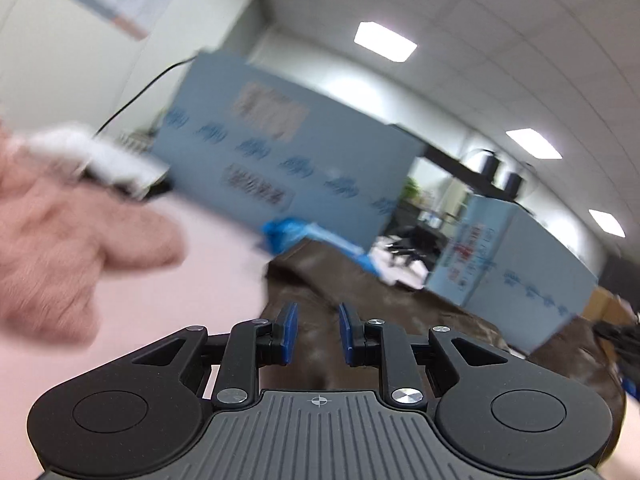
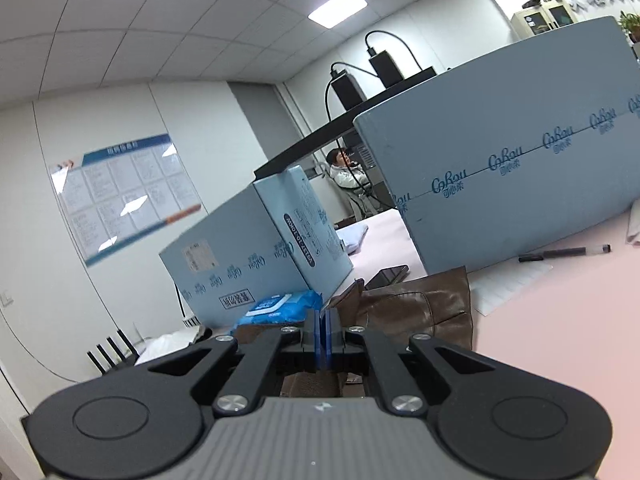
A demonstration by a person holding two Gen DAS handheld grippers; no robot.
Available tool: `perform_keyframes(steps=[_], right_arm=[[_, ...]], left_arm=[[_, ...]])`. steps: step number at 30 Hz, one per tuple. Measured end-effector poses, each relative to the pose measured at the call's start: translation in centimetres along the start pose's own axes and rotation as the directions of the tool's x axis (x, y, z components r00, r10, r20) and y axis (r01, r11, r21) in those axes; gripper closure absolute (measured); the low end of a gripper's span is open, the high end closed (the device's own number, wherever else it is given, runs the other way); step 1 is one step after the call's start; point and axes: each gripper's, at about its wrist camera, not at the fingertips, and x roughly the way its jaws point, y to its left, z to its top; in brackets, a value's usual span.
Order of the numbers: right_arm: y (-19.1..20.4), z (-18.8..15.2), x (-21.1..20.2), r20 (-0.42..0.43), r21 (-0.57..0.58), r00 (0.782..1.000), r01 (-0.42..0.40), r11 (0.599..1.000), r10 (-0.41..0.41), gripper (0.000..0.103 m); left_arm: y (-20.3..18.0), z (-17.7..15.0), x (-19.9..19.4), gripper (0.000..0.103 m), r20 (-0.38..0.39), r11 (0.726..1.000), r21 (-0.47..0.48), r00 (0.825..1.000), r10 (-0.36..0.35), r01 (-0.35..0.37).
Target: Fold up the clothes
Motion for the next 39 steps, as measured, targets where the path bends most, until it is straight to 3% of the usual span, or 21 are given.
perform_keyframes(steps=[3,5,7,10,12,18,23,27,30,33,35,39], right_arm=[[-0.7,-0.6,1.4,-0.036,0.016,0.999,0.020,1.000,-0.019,0.100],[-1.1,-0.9,1.7,-0.040,0.022,0.999,0.028,0.999,-0.027,0.100],[-1.5,-1.4,2.6,-0.066,-0.025,0.993,0.100,0.995,-0.102,0.100],[-2.5,-2.3,4.1,-0.142,-0.060,0.975,0.165,0.984,-0.172,0.100],[-3.3,-3.4,5.1,-0.205,-0.092,0.950,0.219,0.971,-0.233,0.100],[-2.7,-5.5,5.5,-0.238,-0.190,0.924,0.259,0.947,-0.301,0.099],[-2.3,-6.2,3.4,-0.265,-0.214,0.907,0.275,0.937,-0.327,0.099],[-3.0,-6.3,2.4,-0.214,-0.161,0.921,0.296,0.942,-0.326,0.099],[-3.1,-6.1,2.9,-0.207,-0.166,0.913,0.322,0.932,-0.352,0.099],[-2.8,-5.9,3.0,-0.189,-0.179,0.906,0.347,0.921,-0.378,0.095],[-2.3,-5.4,1.8,-0.129,-0.159,0.919,0.353,0.922,-0.373,0.088],[-0.8,-4.9,1.5,-0.133,-0.136,0.963,0.216,0.967,-0.233,0.087]], left_arm=[[-1.5,0.6,2.3,0.081,-0.055,0.997,0.042,0.997,-0.059,0.061],[-2.6,0.4,4.6,0.081,-0.141,0.992,0.122,0.990,0.001,0.016],[-2.8,-0.2,5.9,0.081,-0.214,0.980,0.194,0.974,0.076,-0.034],[-1.6,-1.5,5.7,0.081,-0.290,0.972,0.215,0.945,0.152,-0.091],[-0.5,-1.9,4.5,0.082,-0.296,0.978,0.184,0.943,0.153,-0.101],[-1.0,-2.1,3.0,0.081,-0.300,0.957,0.264,0.932,0.202,-0.123],[-0.7,-1.8,3.0,0.081,-0.315,0.969,0.230,0.935,0.160,-0.088],[-1.0,-1.8,3.2,0.081,-0.320,0.966,0.246,0.933,0.162,-0.083],[-1.0,-1.8,3.1,0.081,-0.324,0.970,0.231,0.935,0.147,-0.073],[-1.0,-1.3,2.4,0.080,-0.295,0.978,0.202,0.949,0.107,-0.048],[-1.1,-0.7,2.0,0.080,-0.256,0.979,0.199,0.962,0.091,-0.040],[-1.4,0.6,2.7,0.074,-0.210,0.987,0.159,0.977,0.034,0.000]])
